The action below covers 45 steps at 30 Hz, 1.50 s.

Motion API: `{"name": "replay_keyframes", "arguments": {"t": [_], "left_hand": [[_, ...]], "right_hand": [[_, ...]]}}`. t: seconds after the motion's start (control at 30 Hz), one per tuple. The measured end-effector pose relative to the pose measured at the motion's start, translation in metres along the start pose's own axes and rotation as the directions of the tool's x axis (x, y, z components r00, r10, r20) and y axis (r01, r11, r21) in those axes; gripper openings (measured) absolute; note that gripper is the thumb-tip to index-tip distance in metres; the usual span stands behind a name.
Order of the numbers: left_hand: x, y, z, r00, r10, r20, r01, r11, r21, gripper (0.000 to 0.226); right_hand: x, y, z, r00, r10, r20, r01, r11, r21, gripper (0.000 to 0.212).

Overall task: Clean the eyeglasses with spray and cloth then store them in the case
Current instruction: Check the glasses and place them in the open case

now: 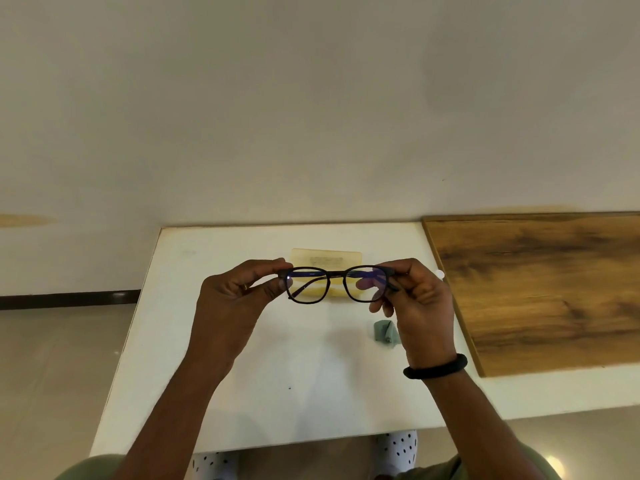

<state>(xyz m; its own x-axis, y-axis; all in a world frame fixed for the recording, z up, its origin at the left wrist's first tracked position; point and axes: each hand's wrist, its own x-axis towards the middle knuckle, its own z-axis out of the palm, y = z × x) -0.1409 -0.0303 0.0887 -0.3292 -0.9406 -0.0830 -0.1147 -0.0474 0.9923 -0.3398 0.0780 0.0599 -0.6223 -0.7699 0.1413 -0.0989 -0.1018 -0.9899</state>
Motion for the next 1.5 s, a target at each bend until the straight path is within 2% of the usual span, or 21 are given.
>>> {"name": "replay_keyframes", "arguments": {"t": [0.13, 0.37, 0.53, 0.63, 0.87, 1.0, 1.1, 1.2, 1.27, 1.37, 1.5], "left_hand": [[0.000, 0.001, -0.001, 1.000, 0.009, 0.029, -0.008, 0.999, -0.038, 0.020], [0.002, -0.002, -0.004, 0.997, -0.006, 0.079, 0.013, 0.996, -0.086, 0.020], [0.002, -0.003, -0.006, 0.988, -0.044, 0.149, 0.065, 0.988, -0.137, 0.019], [0.003, -0.003, -0.009, 0.991, -0.028, 0.132, 0.045, 0.990, -0.134, 0.021], [0.004, -0.004, -0.011, 0.994, 0.018, 0.109, -0.002, 0.989, -0.148, 0.024], [0.006, -0.009, -0.011, 0.991, 0.009, 0.137, 0.011, 0.990, -0.141, 0.021], [0.012, -0.023, -0.006, 0.984, -0.045, 0.173, 0.066, 0.991, -0.116, 0.023], [0.028, -0.055, 0.006, 0.988, -0.136, 0.069, 0.135, 0.991, 0.025, 0.021], [0.041, -0.079, 0.015, 0.995, -0.102, 0.016, 0.097, 0.974, 0.206, 0.025], [0.053, -0.101, 0.030, 0.999, -0.034, 0.040, 0.014, 0.911, 0.412, 0.035], [0.063, -0.125, 0.038, 0.992, 0.027, 0.120, -0.096, 0.782, 0.616, 0.033]], "right_hand": [[-0.001, -0.003, 0.001, 0.998, 0.055, -0.009, -0.054, 0.993, 0.107, 0.038], [-0.002, -0.006, 0.004, 0.991, 0.116, -0.061, -0.105, 0.980, 0.169, 0.047], [-0.004, -0.011, 0.005, 0.996, 0.082, -0.036, -0.072, 0.973, 0.218, 0.047], [-0.005, -0.016, 0.005, 1.000, 0.001, -0.014, 0.001, 0.987, 0.164, 0.025], [-0.006, -0.019, 0.000, 0.981, -0.195, 0.009, 0.194, 0.968, -0.160, 0.020], [-0.005, -0.018, -0.004, 0.989, -0.150, 0.011, 0.150, 0.973, -0.178, 0.018], [-0.002, -0.013, -0.010, 0.996, -0.086, -0.026, 0.081, 0.985, -0.154, 0.028], [0.002, -0.014, -0.015, 0.995, -0.071, -0.077, 0.063, 0.993, -0.104, 0.035], [0.003, -0.016, -0.015, 0.993, -0.070, -0.092, 0.064, 0.996, -0.065, 0.029], [0.002, -0.017, -0.016, 0.996, -0.057, -0.075, 0.054, 0.998, -0.041, 0.021], [0.005, -0.011, -0.017, 0.995, -0.038, -0.096, 0.033, 0.998, -0.050, 0.031]]}}
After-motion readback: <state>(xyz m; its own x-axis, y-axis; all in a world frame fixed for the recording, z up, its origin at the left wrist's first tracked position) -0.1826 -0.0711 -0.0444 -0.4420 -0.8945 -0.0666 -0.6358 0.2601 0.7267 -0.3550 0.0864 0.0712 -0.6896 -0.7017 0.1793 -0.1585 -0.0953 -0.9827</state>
